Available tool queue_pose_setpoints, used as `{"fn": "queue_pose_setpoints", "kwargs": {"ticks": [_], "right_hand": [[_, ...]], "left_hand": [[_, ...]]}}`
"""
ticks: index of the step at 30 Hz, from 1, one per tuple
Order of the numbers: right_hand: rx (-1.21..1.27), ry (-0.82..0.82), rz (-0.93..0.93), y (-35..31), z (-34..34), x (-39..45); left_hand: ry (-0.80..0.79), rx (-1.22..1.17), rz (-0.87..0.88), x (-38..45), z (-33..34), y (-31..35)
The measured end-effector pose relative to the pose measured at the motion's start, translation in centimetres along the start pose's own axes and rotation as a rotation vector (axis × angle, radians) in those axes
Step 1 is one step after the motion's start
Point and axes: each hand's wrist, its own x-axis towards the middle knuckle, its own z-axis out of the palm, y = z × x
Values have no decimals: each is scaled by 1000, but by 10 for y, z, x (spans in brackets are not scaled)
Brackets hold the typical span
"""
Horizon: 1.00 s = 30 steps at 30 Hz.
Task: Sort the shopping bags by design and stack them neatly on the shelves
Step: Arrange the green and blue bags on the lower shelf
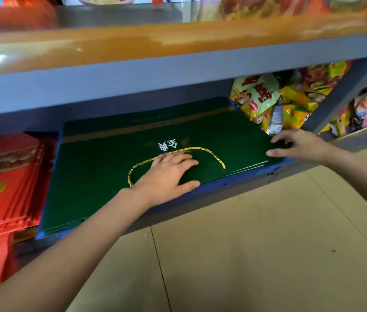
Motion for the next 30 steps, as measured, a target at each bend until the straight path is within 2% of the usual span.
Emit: {"fn": "queue_pose_setpoints", "kwargs": {"ticks": [3, 8, 10, 14, 22, 25, 28, 30], "right_hand": [[-143, -117, 34, 22, 13, -16], [-6, 14, 45, 16, 24, -9], [-14, 14, 47, 13, 22, -1], [-91, -99, 53, 15, 20, 9], [-11, -202, 95, 19, 17, 9], [162, -73, 61, 28, 28, 0], [180, 196, 50, 37, 36, -15], [208, 280, 94, 47, 37, -23]], "left_hand": [[-105, 129, -1, 18, 17, 17], [-99, 283, -38, 21, 26, 7], [-95, 293, -49, 22, 25, 4], [-106, 248, -118, 27, 28, 8], [-54, 268, -149, 38, 40, 22], [-14, 217, -112, 33, 36, 18], [140, 195, 81, 30, 37, 14], [231, 205, 152, 32, 43, 12]]}}
